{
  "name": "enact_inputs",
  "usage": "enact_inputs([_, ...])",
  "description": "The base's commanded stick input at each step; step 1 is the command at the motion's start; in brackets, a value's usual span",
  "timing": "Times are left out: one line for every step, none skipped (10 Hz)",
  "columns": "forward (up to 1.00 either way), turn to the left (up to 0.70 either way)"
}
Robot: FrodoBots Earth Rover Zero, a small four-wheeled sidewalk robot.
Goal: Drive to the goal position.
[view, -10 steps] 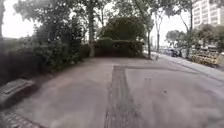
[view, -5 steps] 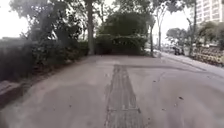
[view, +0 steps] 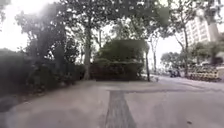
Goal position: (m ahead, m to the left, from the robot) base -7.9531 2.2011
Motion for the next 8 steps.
enact_inputs([0.7,0.0])
enact_inputs([0.7,0.0])
enact_inputs([0.7,0.0])
enact_inputs([0.7,0.0])
enact_inputs([0.7,0.0])
enact_inputs([0.7,0.0])
enact_inputs([0.7,0.0])
enact_inputs([0.7,0.0])
